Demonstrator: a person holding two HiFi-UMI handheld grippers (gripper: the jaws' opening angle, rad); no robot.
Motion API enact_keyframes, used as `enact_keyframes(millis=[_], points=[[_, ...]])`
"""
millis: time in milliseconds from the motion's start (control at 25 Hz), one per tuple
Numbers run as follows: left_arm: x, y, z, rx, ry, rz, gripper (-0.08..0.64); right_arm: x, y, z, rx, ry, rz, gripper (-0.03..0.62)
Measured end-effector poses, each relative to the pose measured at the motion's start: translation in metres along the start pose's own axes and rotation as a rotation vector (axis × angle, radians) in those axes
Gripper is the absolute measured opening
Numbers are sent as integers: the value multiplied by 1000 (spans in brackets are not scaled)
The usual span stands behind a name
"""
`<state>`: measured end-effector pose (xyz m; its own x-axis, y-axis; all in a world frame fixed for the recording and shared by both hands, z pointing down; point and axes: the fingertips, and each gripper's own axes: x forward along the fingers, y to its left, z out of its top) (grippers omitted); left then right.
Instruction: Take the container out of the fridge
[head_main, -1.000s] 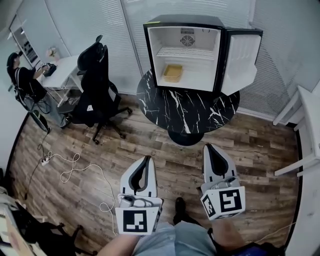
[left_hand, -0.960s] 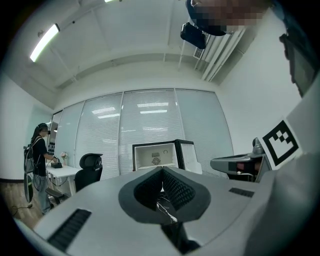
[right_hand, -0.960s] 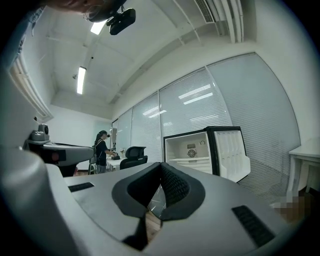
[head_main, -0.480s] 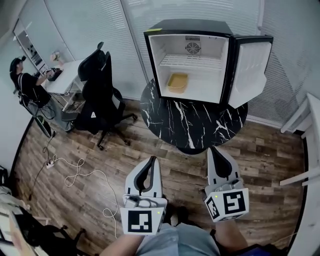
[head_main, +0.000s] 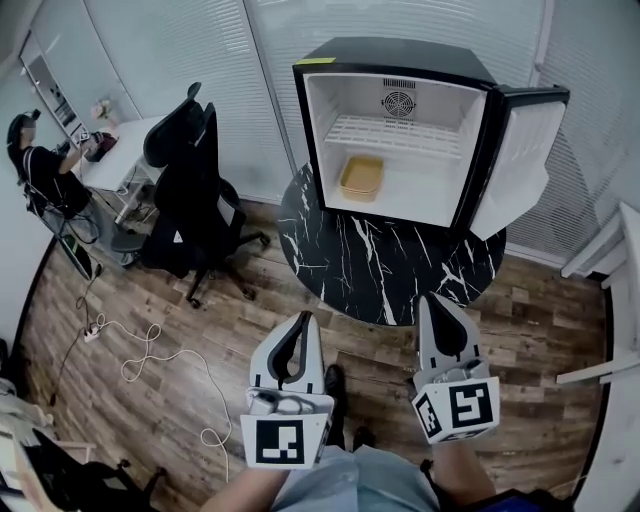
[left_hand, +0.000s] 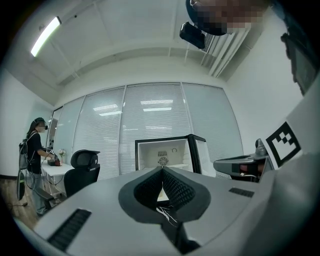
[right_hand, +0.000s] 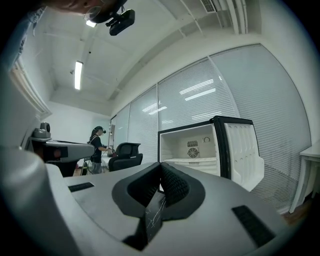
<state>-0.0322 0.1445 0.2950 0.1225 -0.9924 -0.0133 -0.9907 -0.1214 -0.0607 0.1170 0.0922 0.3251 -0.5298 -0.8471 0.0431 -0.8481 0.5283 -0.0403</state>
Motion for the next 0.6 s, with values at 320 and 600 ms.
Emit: enact_keyframes(millis=[320, 600], points=[[87, 60, -6, -35, -5, -27, 14, 98, -6, -2, -19, 33, -33, 14], [161, 103, -6, -55, -28, -75, 14, 174, -18, 7, -53, 35, -92, 14]])
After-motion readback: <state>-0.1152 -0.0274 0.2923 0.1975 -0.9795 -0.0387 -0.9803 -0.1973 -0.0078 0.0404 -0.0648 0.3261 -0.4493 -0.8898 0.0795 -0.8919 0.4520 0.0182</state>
